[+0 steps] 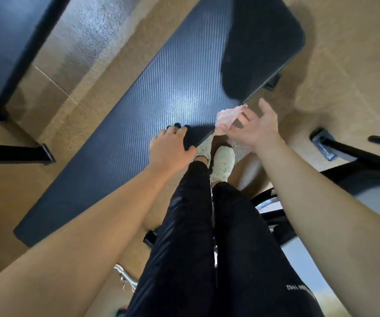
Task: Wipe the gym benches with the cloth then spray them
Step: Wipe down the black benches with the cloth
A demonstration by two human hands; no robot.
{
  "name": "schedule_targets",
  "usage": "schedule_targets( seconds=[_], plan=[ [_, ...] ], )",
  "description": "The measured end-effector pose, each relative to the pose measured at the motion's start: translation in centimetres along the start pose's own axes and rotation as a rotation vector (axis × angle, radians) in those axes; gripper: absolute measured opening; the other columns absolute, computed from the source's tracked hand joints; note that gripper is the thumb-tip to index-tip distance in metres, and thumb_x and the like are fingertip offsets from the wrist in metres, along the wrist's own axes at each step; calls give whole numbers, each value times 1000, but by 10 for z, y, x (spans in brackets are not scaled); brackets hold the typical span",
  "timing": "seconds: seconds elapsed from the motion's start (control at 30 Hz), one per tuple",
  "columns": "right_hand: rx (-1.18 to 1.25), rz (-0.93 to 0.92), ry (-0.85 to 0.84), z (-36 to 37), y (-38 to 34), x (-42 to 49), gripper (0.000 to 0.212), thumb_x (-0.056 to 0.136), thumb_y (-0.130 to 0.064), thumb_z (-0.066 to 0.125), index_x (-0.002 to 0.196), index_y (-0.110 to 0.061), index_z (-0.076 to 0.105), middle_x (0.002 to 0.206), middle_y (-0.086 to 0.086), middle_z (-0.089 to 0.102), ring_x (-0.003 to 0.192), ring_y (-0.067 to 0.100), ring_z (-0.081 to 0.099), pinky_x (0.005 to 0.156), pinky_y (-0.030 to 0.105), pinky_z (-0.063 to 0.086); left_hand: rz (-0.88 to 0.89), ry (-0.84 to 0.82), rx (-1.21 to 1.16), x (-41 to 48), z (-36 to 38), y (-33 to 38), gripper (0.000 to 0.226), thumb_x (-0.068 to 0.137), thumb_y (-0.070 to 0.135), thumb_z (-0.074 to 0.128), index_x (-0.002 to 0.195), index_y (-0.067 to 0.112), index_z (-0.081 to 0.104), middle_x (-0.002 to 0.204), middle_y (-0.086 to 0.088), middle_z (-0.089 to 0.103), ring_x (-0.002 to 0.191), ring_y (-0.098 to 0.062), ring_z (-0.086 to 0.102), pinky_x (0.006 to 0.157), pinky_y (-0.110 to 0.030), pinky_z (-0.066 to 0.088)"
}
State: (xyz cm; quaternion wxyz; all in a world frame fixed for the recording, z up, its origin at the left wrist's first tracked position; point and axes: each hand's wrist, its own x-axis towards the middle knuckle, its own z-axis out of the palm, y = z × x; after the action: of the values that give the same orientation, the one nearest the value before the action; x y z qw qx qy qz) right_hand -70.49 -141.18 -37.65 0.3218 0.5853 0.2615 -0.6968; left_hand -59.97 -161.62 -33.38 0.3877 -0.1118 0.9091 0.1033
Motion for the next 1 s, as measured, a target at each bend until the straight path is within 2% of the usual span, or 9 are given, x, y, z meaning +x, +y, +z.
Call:
schedule_targets(
  seconds=[0.13, 0.23, 0.3, 0.53, 0.7, 0.8, 0.87, 0.93, 1.0],
  plan=[
    [29, -18, 32, 11, -27, -5, 53, 93, -47, 61, 130, -9, 64, 132, 12, 64, 120, 42, 59, 100, 59, 46, 80, 37, 24, 32, -13, 23, 80, 90, 60, 53, 159, 27, 27, 167, -11, 26, 150, -37, 30, 116, -55, 35],
    [22, -60, 45, 20, -48, -8, 51, 95, -47, 59, 127, -9, 66, 133, 9, 64, 122, 39, 58, 104, 59, 43, 107, -30, 5, 50, -17, 34, 93, 89, 63, 57, 163, 30, 12, 172, -12, 1, 157, -41, 7, 121, -60, 24],
    [15, -90, 51, 26, -61, -11, 51, 96, -47, 57, 129, -9, 64, 135, 9, 63, 124, 40, 56, 108, 61, 40, 101, -77, -7, 54, -17, 36, 98, 89, 65, 57, 164, 29, 7, 172, -13, -7, 157, -43, 0, 122, -62, 22],
    [-78, -207, 115, 51, -103, -28, 49, 97, -45, 57, 130, -9, 61, 134, 8, 61, 123, 37, 55, 109, 59, 41, 37, -178, -16, 61, -26, 51, 93, 92, 72, 44, 164, 27, 5, 171, -13, -11, 155, -48, -3, 120, -69, 18],
    [-211, -299, 208, 68, -133, -29, 41, 97, -45, 56, 116, -10, 66, 130, 8, 59, 122, 31, 55, 111, 52, 43, 19, -184, -28, 62, -27, 52, 90, 92, 72, 42, 163, 29, 8, 172, -11, -8, 156, -45, -2, 119, -71, 20],
    [-344, -360, 254, 81, -152, -30, 43, 98, -42, 57, 128, -12, 64, 135, 8, 59, 126, 32, 55, 112, 51, 43, 7, -181, -40, 62, -27, 51, 88, 92, 72, 42, 163, 31, 8, 172, -9, -8, 157, -43, -4, 118, -72, 19],
    [-506, -406, 253, 92, -164, -32, 47, 101, -39, 55, 138, -11, 60, 140, 9, 60, 130, 27, 56, 114, 43, 42, -2, -181, -58, 61, -26, 52, 87, 92, 71, 43, 163, 33, 8, 172, -8, -9, 157, -42, -5, 118, -72, 18],
    [-737, -423, 205, 106, -174, -36, 39, 104, -37, 52, 128, -9, 65, 115, 2, 69, 108, 16, 66, 99, 31, 52, -17, -176, -81, 60, -26, 52, 86, 93, 70, 45, 162, 34, 9, 172, -7, -10, 157, -41, -6, 119, -71, 17],
    [-962, -401, 208, 123, -183, -41, 26, 103, -37, 54, 104, -17, 70, 92, -7, 70, 84, 6, 68, 75, 19, 53, -36, -174, -116, 59, -27, 53, 84, 94, 68, 46, 163, 35, 10, 172, -5, -9, 158, -39, -6, 121, -69, 15]
  ],
)
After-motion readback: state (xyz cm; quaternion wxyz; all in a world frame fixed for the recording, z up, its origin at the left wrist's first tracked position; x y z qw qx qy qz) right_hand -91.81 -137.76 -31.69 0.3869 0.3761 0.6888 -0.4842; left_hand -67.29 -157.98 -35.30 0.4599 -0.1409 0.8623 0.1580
